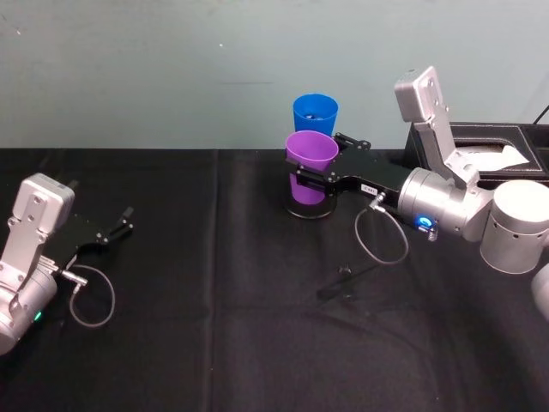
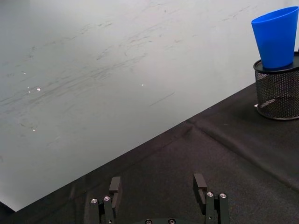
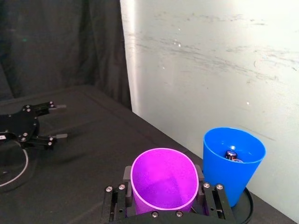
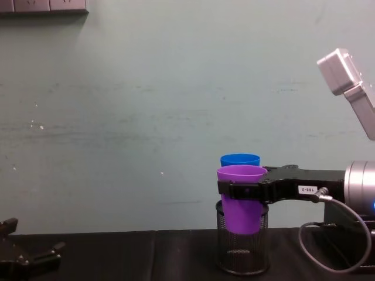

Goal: Pick up one cup with a gripper and tap it against the other cup.

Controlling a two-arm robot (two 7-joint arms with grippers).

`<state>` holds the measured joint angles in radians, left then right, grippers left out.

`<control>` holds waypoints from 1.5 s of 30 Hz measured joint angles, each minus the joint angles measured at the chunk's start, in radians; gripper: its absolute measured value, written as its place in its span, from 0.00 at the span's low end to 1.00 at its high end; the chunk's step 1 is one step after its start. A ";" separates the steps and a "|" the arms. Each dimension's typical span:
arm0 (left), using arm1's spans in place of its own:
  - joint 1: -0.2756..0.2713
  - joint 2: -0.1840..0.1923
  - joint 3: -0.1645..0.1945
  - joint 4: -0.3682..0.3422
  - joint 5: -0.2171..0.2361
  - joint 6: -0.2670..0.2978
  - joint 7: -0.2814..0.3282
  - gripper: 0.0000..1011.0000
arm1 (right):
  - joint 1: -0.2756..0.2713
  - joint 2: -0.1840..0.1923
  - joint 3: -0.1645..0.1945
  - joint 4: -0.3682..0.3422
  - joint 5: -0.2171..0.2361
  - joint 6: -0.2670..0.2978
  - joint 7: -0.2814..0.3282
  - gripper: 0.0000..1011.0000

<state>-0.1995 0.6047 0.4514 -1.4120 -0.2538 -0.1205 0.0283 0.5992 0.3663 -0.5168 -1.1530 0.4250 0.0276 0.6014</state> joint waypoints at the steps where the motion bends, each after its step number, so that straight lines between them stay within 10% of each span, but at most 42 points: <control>1: 0.000 0.000 0.000 0.000 0.000 0.000 0.000 0.99 | 0.002 -0.002 0.001 0.005 0.000 0.001 0.000 0.73; 45: 0.000 0.000 0.000 0.000 0.000 0.000 0.000 0.99 | 0.090 -0.076 0.024 0.167 -0.029 -0.034 0.019 0.73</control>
<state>-0.1995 0.6047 0.4513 -1.4119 -0.2539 -0.1205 0.0283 0.6887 0.2904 -0.4933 -0.9858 0.3961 -0.0064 0.6206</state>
